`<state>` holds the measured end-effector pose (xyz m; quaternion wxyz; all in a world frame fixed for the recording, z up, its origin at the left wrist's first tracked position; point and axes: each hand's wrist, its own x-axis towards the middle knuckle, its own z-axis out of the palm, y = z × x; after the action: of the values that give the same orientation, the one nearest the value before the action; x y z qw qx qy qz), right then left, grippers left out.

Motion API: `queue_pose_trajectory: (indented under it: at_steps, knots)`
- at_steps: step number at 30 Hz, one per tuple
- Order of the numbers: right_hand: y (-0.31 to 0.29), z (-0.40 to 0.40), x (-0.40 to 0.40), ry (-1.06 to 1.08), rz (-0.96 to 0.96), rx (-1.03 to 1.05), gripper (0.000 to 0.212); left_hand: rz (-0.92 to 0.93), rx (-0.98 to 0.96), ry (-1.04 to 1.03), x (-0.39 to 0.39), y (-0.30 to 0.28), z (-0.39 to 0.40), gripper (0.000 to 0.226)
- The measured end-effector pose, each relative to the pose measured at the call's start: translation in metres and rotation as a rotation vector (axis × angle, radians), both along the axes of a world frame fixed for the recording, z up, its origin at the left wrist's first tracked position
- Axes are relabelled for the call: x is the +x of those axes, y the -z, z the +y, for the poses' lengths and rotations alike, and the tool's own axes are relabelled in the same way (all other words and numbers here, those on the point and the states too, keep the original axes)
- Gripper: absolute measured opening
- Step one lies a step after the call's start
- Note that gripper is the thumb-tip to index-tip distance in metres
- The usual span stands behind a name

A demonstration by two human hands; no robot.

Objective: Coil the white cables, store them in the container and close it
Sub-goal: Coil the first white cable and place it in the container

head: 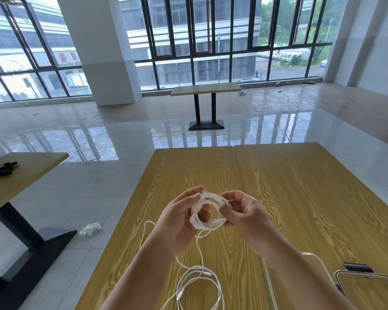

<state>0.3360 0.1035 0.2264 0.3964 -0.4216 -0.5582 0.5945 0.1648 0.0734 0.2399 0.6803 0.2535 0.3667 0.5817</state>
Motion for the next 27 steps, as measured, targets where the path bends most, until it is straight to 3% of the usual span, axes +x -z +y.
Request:
queue_pose_trajectory:
  at_steps: [7, 19, 25, 27]
  knots:
    - [0.003, -0.001, -0.003, -0.034, 0.030, -0.024, 0.013, 0.182, 0.030, -0.157, 0.006, 0.003, 0.004, 0.032]
    - [-0.001, 0.000, -0.002, -0.137, -0.018, -0.051, 0.021, 0.187, -0.006, -0.146, 0.007, 0.003, 0.005, 0.021]
    - [-0.001, 0.000, 0.004, -0.243, 0.176, -0.257, 0.022, 0.145, -0.010, -0.160, 0.009, 0.004, 0.002, 0.021]
    - [0.001, 0.001, 0.006, -0.273, 0.216, -0.300, 0.034, 0.155, 0.000, -0.156, 0.011, 0.005, 0.001, 0.019]
